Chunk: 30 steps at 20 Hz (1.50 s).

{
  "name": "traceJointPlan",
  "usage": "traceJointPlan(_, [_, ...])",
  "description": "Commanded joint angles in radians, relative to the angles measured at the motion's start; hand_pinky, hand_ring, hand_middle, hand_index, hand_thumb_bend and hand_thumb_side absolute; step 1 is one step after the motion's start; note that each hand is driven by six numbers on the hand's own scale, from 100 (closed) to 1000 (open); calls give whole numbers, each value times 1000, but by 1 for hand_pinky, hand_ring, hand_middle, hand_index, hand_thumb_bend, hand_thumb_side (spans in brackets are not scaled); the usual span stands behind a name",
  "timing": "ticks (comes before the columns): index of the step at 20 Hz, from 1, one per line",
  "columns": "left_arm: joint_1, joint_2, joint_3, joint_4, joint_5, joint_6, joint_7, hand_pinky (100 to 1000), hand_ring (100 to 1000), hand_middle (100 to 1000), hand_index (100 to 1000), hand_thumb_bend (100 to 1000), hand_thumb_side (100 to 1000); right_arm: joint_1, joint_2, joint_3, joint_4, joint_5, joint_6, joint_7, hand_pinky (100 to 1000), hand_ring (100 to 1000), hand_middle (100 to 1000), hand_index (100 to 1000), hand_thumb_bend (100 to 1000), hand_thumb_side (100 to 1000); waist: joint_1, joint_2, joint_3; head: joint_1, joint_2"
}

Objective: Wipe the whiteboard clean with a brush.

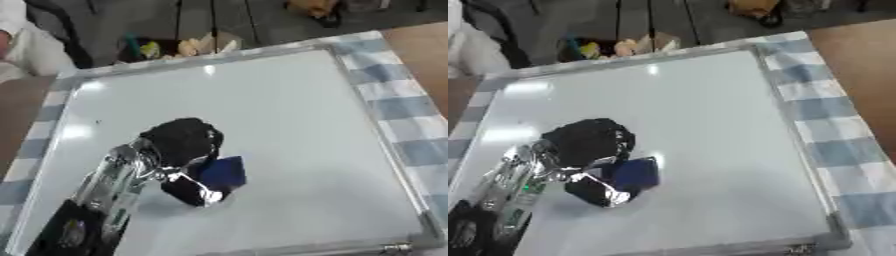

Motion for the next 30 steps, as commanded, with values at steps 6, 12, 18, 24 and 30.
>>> traceJointPlan(6, [-2, -3, 9, -12, 16, -176, -203, 802, 799, 726, 405, 260, 767, -7, -12, 0, -15, 2, -5, 2, 819, 836, 621, 909, 100, 936, -14, -10, 2, 3, 1])
traceJointPlan(12, [9, -5, 12, -24, 63, -144, -204, 790, 796, 822, 388, 282, 750, -8, -10, 1, -15, 5, -5, 3, 819, 836, 620, 909, 100, 938, -15, -8, 4, 1, -3])
traceJointPlan(18, [16, -8, 17, -26, 84, -122, -204, 774, 773, 755, 371, 272, 738, -9, -7, 3, -15, 8, -6, 4, 820, 836, 618, 909, 100, 940, -17, -6, 2, 2, -7])
traceJointPlan(24, [20, -11, 21, -30, 89, -101, -201, 760, 748, 670, 367, 234, 691, -10, -4, 4, -15, 11, -5, 4, 820, 837, 617, 910, 100, 943, -17, -4, 0, 2, -8])
traceJointPlan(30, [22, -14, 23, -24, 74, -96, -196, 756, 744, 684, 366, 224, 706, -12, -3, 4, -15, 13, -1, 4, 821, 838, 616, 911, 100, 944, -16, -2, 0, 4, -8])
